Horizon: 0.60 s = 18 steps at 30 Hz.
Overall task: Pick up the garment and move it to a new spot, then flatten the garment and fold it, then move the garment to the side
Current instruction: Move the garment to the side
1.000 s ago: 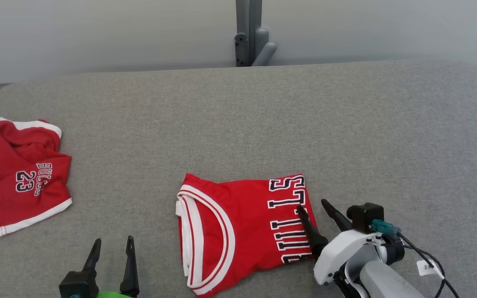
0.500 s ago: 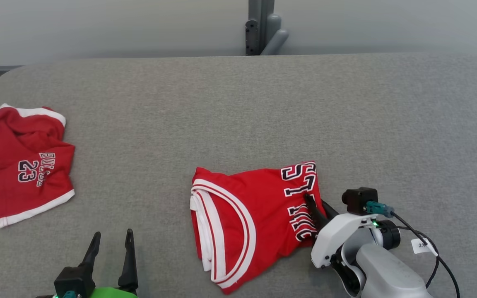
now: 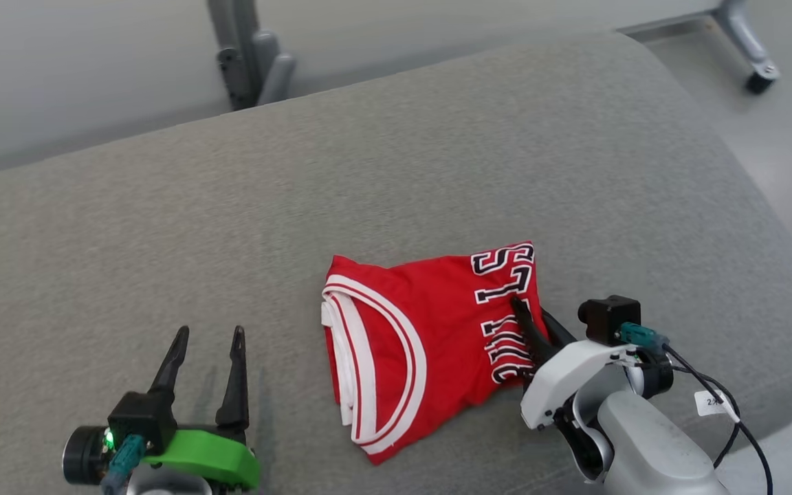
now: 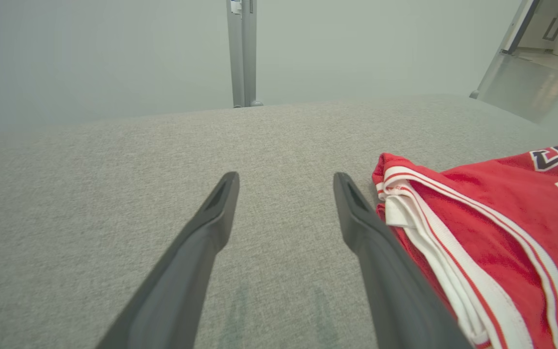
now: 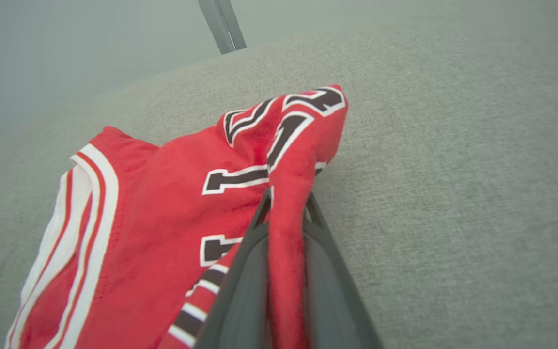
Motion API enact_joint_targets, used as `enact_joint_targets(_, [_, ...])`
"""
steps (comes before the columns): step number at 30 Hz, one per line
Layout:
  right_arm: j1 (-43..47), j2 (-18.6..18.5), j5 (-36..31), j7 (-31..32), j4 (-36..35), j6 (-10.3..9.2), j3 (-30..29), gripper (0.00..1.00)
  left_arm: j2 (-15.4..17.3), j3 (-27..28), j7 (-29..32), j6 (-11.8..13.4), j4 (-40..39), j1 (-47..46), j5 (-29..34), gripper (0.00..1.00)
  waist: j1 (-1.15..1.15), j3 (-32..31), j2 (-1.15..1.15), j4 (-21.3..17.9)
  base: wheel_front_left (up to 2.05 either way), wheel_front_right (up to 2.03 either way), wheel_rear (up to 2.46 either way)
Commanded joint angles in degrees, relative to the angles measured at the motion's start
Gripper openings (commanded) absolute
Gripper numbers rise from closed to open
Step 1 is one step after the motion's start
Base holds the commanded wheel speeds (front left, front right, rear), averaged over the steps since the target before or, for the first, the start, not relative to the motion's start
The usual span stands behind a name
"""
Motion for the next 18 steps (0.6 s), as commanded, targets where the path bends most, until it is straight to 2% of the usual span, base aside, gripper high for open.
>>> enact_joint_targets(1, [0.55, -0.05, 0.61, -0.22, -1.02, -0.09, 0.35, 0.0, 0.26, -0.26, 0.01, -0.38, -0.36, -1.64, 0.81, 1.0, 0.0, 2.66, 0.0, -14.21, 0.0, 0.0, 0.0])
enact_joint_targets(6, [0.17, 0.01, 0.43, -0.2, -3.68, -0.09, -1.35, 0.0, 0.31, -2.31, 0.02, -1.24, 0.83, -5.39, 2.18, 1.0, 0.0, 6.18, 0.0, -15.28, 0.0, 0.0, 0.0])
enact_joint_targets(11, [-2.89, 0.04, -1.36, -0.19, -5.17, -0.07, 1.02, 0.0, 0.33, -1.66, 0.02, -1.43, 1.45, -6.96, 3.28, 1.0, 0.0, 9.23, 0.0, -14.62, 0.0, 0.0, 0.0])
enact_joint_targets(18, [-11.68, -1.3, -6.77, -0.19, -2.63, -0.09, -3.6, 0.0, 1.03, -2.29, 0.02, -1.76, 1.31, -9.65, 5.32, 1.0, 0.0, 15.18, 0.0, -5.57, 0.0, 0.0, 0.0])
